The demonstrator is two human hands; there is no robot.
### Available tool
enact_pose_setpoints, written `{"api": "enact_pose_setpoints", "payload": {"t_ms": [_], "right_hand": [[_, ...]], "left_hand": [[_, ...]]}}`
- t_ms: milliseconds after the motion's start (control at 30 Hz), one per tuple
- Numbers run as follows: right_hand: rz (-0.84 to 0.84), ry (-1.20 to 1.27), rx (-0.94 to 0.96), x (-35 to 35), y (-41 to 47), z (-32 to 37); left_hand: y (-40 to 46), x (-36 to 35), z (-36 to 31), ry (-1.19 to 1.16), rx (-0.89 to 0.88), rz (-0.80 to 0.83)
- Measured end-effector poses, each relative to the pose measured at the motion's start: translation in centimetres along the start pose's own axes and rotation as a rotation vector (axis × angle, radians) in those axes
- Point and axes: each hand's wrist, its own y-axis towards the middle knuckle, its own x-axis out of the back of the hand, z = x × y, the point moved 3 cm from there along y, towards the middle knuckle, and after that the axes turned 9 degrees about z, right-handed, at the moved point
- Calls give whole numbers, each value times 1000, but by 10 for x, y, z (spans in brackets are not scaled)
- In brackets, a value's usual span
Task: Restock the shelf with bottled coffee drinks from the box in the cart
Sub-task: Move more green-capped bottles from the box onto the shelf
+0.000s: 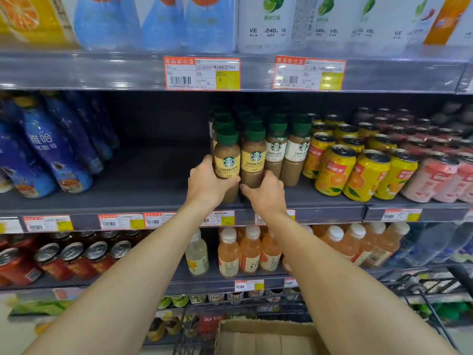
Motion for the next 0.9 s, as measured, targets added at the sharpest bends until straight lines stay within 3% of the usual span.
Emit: {"api": "enact_pose_setpoints", "payload": {"t_ms": [300, 533, 700, 900], "right_hand": [[31, -80, -10, 1, -5, -2], [-65, -433, 170, 2, -31, -15], [16, -654, 232, -7, -48, -46], [-15, -839, 342, -7, -54, -65]], "left_hand": [[0, 0, -2, 35, -2, 25], [-1, -1, -1, 32, -11, 13], [-1, -1, 1, 34, -13, 11], [-2, -3, -1, 31, -18, 30]]}}
